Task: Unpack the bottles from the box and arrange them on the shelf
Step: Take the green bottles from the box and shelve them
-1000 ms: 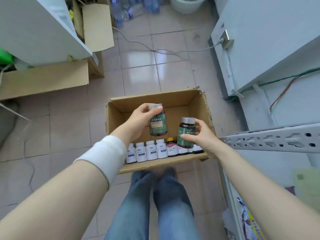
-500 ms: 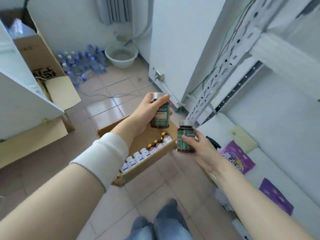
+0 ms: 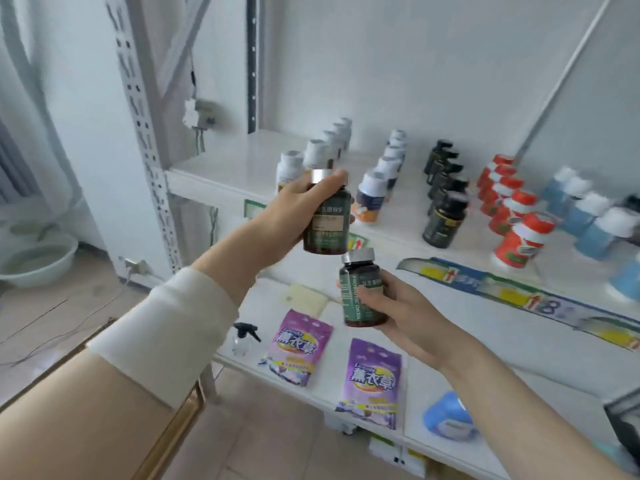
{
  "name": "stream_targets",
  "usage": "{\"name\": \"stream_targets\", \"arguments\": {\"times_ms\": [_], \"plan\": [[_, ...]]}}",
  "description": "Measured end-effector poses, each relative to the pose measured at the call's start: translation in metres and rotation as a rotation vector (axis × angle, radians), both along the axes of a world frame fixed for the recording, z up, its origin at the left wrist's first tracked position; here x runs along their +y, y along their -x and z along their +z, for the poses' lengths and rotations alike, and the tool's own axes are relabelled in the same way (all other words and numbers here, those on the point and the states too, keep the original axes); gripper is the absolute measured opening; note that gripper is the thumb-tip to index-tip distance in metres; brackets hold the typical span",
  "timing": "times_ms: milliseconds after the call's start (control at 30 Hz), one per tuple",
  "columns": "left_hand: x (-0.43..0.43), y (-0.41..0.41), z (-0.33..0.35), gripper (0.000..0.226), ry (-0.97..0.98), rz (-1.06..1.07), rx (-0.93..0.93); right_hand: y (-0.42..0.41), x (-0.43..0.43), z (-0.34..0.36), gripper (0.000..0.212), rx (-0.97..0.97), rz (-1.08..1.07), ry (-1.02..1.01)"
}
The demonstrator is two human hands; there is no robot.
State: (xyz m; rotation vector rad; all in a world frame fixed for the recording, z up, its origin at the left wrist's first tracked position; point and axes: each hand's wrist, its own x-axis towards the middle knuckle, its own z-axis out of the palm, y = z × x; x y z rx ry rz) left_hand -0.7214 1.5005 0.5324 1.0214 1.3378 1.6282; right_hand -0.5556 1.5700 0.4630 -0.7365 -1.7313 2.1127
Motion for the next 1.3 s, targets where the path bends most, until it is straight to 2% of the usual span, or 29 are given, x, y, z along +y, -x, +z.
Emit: {"name": "stream_targets", "arguments": {"times_ms": [133,267,367,533,600,733,900,1100,1233,1300], "plan": [[0.069,-0.112,0.038,0.028,-0.062,-0.117,0.024,-0.121,0.042,0.041,0.022,0.062,-0.146,-0.1],[0.128,-0.21,0.061,0.028,-0.071,-0.242,0.03,-0.227,0.083,0.069,0.023,0.109,-0.33,-0.118],[0.165,-0.258,0.069,0.026,-0.059,-0.308,0.043,-0.281,0.109,0.083,0.034,0.129,-0.441,-0.127],[0.241,-0.323,0.074,0.024,-0.035,-0.431,0.129,-0.355,0.166,0.105,0.035,0.169,-0.631,-0.172],[0.277,-0.34,0.073,0.026,-0.018,-0.44,0.169,-0.373,0.194,0.112,0.04,0.167,-0.682,-0.203],[0.355,-0.362,0.068,0.052,0.015,-0.423,0.291,-0.391,0.254,0.117,0.039,0.147,-0.719,-0.253],[0.442,-0.379,0.054,0.05,0.085,-0.439,0.423,-0.399,0.322,0.109,0.05,-0.088,-0.745,-0.363],[0.506,-0.387,0.033,0.059,0.171,-0.503,0.683,-0.398,0.38,0.077,0.058,-0.351,-0.661,-0.348],[0.522,-0.391,0.026,0.048,0.231,-0.579,0.793,-0.396,0.397,0.063,0.062,-0.475,-0.573,-0.393],[0.526,-0.392,0.023,0.029,0.251,-0.591,0.84,-0.395,0.4,0.061,0.062,-0.492,-0.524,-0.396]]}}
